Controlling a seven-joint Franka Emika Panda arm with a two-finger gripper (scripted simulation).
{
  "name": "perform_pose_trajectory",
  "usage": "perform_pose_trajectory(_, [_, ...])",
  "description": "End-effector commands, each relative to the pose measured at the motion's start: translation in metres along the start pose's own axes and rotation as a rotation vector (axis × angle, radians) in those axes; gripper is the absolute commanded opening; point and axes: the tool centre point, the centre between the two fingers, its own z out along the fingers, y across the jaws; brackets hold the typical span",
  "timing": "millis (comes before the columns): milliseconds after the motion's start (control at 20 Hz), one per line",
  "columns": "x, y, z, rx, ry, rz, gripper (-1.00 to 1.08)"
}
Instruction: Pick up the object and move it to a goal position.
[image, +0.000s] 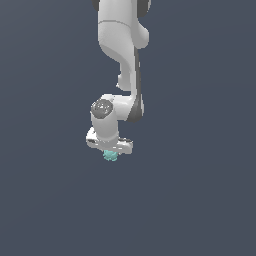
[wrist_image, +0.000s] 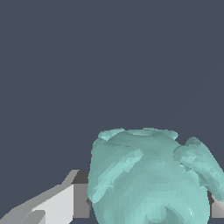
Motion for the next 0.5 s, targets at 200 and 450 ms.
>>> perform_pose_trajectory(200, [0.011,0.003,-0.022,0.0,0.001,0.0,-1.0])
perform_pose_trajectory(450, [0.027,0.007,-0.053,0.0,0.001,0.0,-1.0])
